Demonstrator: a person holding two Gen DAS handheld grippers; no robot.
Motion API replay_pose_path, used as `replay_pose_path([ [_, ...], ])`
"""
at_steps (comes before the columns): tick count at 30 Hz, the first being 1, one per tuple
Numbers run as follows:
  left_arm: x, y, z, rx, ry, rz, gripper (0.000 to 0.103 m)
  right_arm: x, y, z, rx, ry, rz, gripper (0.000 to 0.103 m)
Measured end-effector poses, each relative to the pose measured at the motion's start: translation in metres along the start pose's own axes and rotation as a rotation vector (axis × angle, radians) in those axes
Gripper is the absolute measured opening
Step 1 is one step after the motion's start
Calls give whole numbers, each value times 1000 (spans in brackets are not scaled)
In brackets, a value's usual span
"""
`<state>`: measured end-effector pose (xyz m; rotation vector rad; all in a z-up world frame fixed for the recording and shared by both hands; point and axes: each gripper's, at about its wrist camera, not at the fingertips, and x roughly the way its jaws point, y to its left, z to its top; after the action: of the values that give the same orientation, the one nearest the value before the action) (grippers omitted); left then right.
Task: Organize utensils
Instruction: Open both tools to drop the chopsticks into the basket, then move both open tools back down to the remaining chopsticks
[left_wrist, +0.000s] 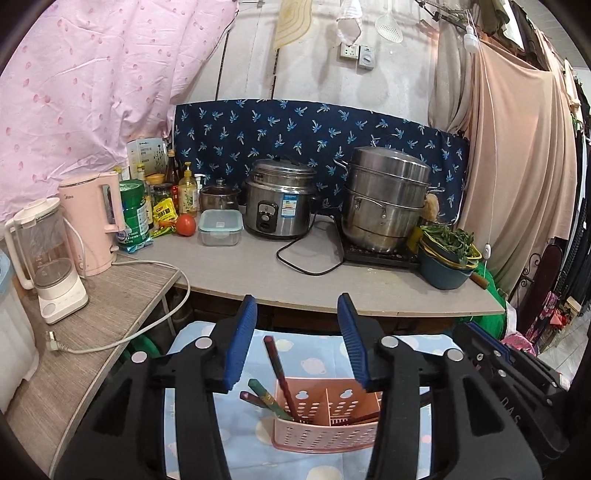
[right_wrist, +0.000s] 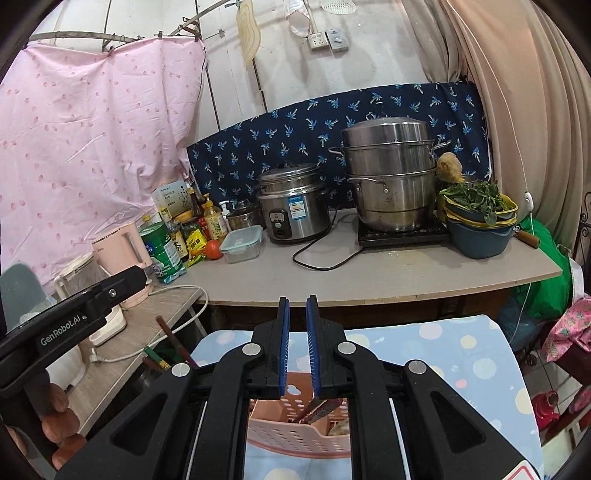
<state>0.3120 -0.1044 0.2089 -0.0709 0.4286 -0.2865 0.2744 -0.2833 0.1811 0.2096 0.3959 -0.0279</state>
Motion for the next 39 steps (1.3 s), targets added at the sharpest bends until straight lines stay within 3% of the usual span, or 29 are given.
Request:
replay_pose_path([
  [9,-19,3,-12,19,11,19,43,-28,8,-10,-15,7,19,12],
  [22,-57,5,-57,55,85,47,43,-85,30,-62,-76,55,29,12],
  [29,-85,14,-101,58,146,42,43,-124,37,-109,-114,97,6,12],
  [39,-117,33,-199,44,298,59,43,-155,28,-212,-86,307,-8,20],
])
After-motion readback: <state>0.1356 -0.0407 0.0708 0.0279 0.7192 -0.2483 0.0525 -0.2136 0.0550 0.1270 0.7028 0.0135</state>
